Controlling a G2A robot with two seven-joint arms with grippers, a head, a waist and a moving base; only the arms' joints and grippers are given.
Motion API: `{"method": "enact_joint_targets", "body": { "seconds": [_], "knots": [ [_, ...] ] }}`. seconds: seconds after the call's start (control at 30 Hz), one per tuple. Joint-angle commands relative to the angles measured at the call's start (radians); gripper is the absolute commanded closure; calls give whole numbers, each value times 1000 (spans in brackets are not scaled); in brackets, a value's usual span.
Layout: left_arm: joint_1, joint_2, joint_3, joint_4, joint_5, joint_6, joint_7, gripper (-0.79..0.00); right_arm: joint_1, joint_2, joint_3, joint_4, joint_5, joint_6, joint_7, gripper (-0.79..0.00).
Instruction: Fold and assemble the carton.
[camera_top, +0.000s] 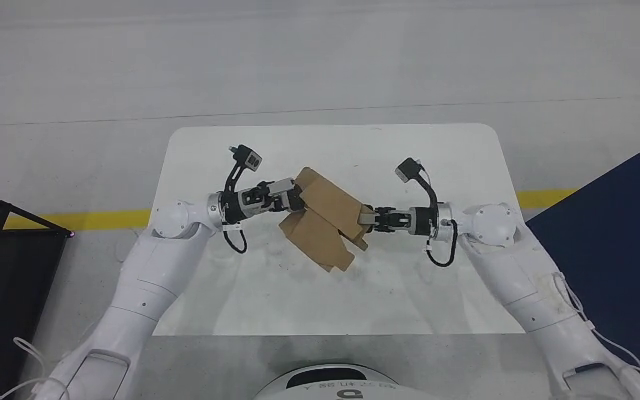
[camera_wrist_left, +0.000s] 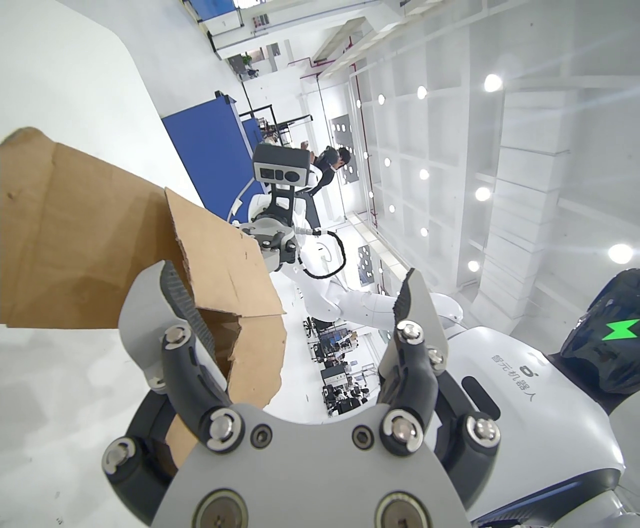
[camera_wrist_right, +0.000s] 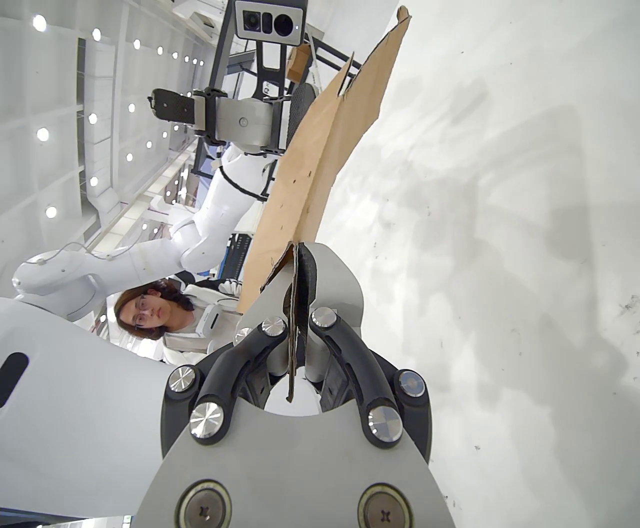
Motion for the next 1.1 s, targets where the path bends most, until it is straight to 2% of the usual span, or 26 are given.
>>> {"method": "enact_joint_targets", "body": {
  "seconds": [0.0,0.13,0.3,0.53,0.87,1.07],
  "knots": [
    [2,1,-2,-3,-15,13,-29,-785,8,-2,-3,22,60,-7,39,0],
    [9,2,4,-11,-32,33,-84,-785,33,-7,-14,70,173,-20,125,0],
    [10,1,7,-11,-60,50,-125,-785,72,-16,-41,126,223,-10,173,0],
    [8,-2,-13,-13,-114,36,-103,-785,124,-36,-80,231,368,19,266,0],
    [8,-4,-57,-34,-184,7,-68,-785,185,-66,-121,372,497,63,337,0],
    [21,-7,-56,-53,-223,18,-121,-785,198,-82,-137,402,563,110,384,0]
  ]
}}
